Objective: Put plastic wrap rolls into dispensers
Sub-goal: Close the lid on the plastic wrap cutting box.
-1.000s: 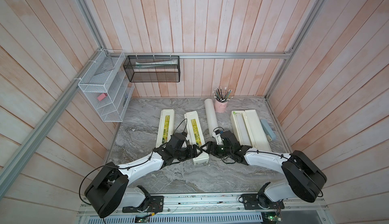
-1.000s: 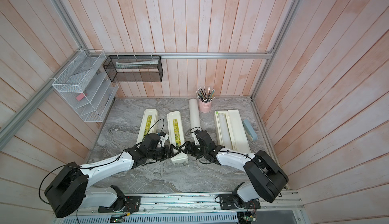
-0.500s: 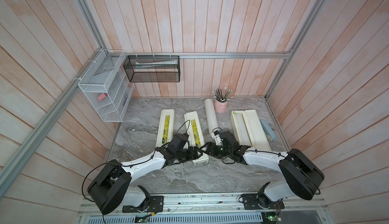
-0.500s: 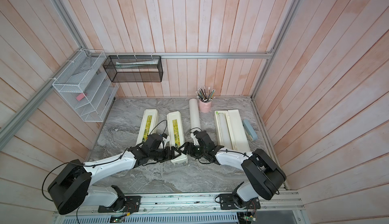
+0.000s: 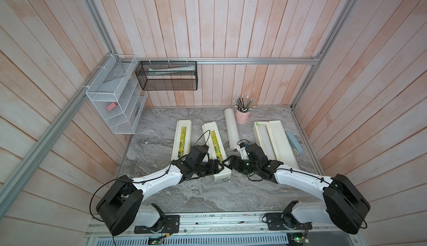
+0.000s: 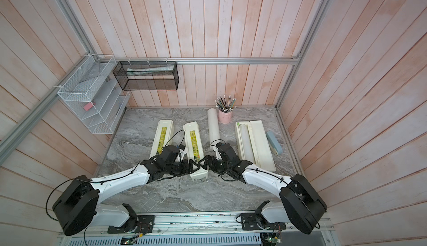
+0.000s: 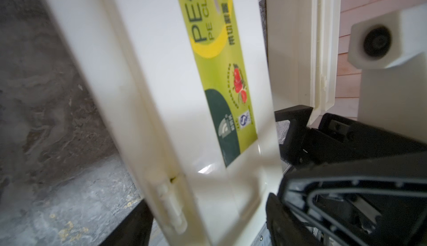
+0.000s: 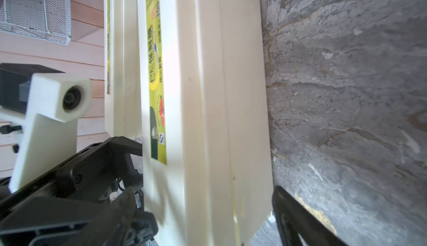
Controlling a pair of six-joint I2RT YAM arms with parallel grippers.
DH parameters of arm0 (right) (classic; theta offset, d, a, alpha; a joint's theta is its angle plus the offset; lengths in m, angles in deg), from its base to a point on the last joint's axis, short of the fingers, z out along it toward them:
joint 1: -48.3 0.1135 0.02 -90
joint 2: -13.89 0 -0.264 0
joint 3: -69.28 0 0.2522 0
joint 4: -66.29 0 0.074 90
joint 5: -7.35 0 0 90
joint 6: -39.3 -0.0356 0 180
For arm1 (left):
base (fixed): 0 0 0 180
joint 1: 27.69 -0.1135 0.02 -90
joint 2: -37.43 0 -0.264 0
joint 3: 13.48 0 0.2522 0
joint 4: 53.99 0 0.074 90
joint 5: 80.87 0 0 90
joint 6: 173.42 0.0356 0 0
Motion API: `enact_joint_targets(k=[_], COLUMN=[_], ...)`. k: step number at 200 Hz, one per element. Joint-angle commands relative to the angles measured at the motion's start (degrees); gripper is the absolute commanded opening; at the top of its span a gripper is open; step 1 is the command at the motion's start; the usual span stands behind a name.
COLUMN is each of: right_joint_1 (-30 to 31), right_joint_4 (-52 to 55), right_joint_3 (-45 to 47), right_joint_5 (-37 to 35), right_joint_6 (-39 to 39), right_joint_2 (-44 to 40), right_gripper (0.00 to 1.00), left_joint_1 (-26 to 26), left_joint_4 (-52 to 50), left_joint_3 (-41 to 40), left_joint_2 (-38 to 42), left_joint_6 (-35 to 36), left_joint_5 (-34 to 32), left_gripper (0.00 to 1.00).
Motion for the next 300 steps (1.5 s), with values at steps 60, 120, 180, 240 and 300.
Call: enact_joint_targets(k=[60, 120, 180, 240, 300], right_joint_1=[-1.2, -1.64, -1.82, -1.82, -1.65], right_joint_4=[-3.47, -4.86, -8.51, -9.12, -9.08], right_joint_3=[2.64, 2.64, 2.84, 2.5, 3.11], right_joint_5=[2.91, 4.79, 8.31, 10.4, 10.93], right_joint_6=[-0.57, -0.62, -0.41, 0.51, 0.53], right_joint_2=[2.2, 4.72, 6.94, 9.41, 11.13], right_gripper=[0.91, 0.86, 0.82, 0.76, 0.73], left_joint_1=[0.47, 0.83, 1.11, 1.2, 1.36], left_joint_4=[2.27, 1.49, 1.51, 1.76, 2.02], left_joint_3=[0.97, 1.19, 1.91, 1.92, 0.18], left_joint_2=[-1.49, -2.18, -3.99, -5.96, -6.62], left_joint_6=[1.51, 2.9, 4.1, 5.21, 4.3], left_joint_5=[-1.07, -0.93, 0.15, 0.91, 1.27], left_gripper=[0.77, 0.75, 0.72, 0.68, 0.68])
